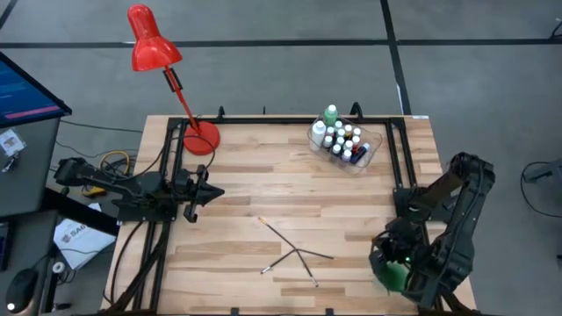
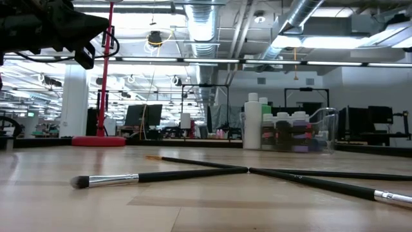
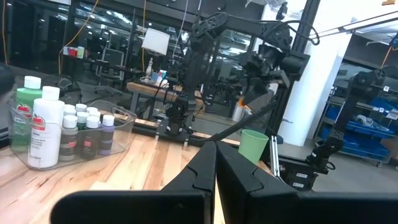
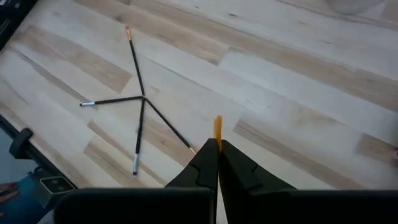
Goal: Pick & Place Paint Supplies
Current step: Put the yellow paint brush into the green cup
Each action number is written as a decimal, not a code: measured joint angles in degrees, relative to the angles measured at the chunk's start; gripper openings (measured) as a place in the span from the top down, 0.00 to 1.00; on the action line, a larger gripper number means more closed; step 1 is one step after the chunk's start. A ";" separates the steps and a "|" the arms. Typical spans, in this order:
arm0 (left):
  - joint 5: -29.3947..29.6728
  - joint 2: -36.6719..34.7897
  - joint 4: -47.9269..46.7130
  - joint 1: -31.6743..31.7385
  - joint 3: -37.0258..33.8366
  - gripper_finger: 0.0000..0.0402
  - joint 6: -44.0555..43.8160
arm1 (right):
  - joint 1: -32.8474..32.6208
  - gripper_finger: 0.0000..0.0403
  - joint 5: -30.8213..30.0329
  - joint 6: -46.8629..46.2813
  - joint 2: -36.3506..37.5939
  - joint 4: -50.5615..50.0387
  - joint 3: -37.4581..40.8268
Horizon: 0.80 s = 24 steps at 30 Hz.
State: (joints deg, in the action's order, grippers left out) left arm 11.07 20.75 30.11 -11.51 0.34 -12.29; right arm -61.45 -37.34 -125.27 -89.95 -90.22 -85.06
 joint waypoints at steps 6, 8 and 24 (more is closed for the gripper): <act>0.00 0.00 0.00 0.00 0.00 1.00 0.00 | -1.60 1.00 -0.17 0.37 4.30 0.12 3.87; 0.00 0.00 0.00 0.00 0.00 1.00 0.00 | -1.60 1.00 -0.17 1.73 5.28 0.26 4.88; 0.01 0.00 -0.01 0.00 0.00 1.00 0.00 | -4.18 1.00 -3.49 5.18 6.29 0.23 12.27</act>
State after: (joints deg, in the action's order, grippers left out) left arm 11.08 20.75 30.10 -11.51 0.34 -12.29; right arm -65.63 -40.83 -120.09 -83.65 -89.99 -72.79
